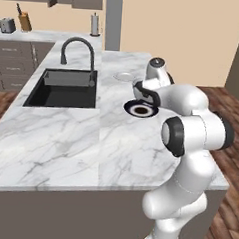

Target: Move the bowls from the cabinet to the plates on the dining table.

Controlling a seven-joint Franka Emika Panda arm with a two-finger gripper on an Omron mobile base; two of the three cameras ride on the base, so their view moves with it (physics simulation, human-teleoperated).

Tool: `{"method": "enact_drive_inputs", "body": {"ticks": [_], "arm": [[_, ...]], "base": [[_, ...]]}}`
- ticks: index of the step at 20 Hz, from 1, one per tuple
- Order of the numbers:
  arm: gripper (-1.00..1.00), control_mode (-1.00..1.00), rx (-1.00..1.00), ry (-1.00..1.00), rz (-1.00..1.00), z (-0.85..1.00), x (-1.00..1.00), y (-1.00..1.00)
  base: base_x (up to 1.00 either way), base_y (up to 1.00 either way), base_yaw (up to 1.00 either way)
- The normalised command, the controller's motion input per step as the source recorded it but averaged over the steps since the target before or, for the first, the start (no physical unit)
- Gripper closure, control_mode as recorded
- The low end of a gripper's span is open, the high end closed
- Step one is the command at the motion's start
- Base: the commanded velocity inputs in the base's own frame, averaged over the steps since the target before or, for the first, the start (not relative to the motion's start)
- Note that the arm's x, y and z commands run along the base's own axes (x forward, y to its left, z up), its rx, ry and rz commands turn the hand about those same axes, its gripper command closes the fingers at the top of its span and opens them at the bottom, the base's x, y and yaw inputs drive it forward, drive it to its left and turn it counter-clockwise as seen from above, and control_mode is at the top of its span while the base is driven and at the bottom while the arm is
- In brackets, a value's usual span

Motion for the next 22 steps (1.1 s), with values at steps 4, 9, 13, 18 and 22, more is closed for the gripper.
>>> {"method": "enact_drive_inputs", "body": {"ticks": [4,9,13,18,22], "arm": [[1.00,-1.00,0.00,0.00,0.00,-0.19,0.35,-0.03],[1.00,-1.00,0.00,0.00,0.00,-0.22,0.27,-0.01],[1.00,-1.00,0.00,0.00,0.00,-0.21,0.21,0.00],[1.00,-1.00,0.00,0.00,0.00,-0.15,0.22,0.00],[1.00,-1.00,0.00,0.01,0.00,-0.10,0.23,0.00]], "base": [[0.00,0.00,0.00],[0.00,0.00,0.00],[0.00,0.00,0.00],[0.00,0.00,0.00],[0.00,0.00,0.00]]}}
